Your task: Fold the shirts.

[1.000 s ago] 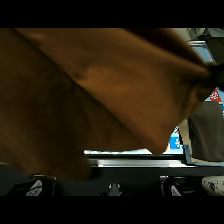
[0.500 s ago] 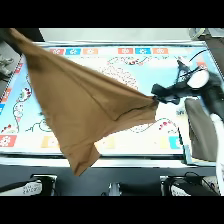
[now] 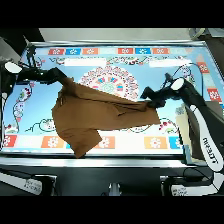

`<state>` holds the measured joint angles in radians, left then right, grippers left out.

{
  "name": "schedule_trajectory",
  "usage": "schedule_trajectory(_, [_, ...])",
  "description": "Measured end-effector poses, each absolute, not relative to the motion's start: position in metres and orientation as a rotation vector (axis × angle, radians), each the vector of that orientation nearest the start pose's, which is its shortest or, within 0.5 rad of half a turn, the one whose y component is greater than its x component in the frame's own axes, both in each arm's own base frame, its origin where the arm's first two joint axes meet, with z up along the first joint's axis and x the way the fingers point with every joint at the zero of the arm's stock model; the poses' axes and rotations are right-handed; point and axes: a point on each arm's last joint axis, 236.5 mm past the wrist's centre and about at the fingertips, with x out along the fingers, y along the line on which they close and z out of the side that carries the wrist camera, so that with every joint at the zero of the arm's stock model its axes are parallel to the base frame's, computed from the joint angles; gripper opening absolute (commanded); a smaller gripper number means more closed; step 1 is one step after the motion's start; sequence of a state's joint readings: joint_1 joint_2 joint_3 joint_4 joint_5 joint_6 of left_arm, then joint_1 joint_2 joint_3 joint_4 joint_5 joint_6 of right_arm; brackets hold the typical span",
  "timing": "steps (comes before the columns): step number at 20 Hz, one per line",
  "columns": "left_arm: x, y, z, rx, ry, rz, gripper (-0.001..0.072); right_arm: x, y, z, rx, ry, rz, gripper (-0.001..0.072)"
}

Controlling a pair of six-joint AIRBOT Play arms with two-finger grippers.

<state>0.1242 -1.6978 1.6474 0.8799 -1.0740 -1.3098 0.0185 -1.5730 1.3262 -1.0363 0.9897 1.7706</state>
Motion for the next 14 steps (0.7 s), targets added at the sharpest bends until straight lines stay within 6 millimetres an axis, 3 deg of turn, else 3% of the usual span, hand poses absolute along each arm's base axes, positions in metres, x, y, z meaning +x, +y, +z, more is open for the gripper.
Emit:
schedule_trajectory(1, [0.532, -0.058, 0.052, -0.477, 1.022, -0.363, 0.0502, 0.469, 0.097, -0.008, 0.669, 1.233, 0.109, 0.0594])
schedule_trajectory(3, [0.502, -0.034, 0.038, -0.483, 1.150, -0.320, 0.0494, 0.463, 0.060, 0.001, 0.627, 1.259, 0.084, 0.0477])
schedule_trajectory(5, [0.460, -0.010, 0.019, -0.482, 1.291, -0.258, 0.0497, 0.441, 0.024, -0.006, 0.611, 1.344, 0.033, 0.0477])
schedule_trajectory(7, [0.415, 0.005, -0.004, -0.510, 1.396, -0.194, 0.0497, 0.415, 0.009, -0.018, 0.610, 1.440, 0.023, 0.0477])
schedule_trajectory(11, [0.337, -0.006, -0.052, -0.596, 1.520, -0.161, 0.0497, 0.374, 0.001, -0.045, 0.619, 1.577, 0.027, 0.0479])
schedule_trajectory(14, [0.309, -0.019, -0.079, -0.662, 1.545, -0.154, 0.0497, 0.360, 0.000, -0.056, 0.620, 1.617, 0.032, 0.0490])
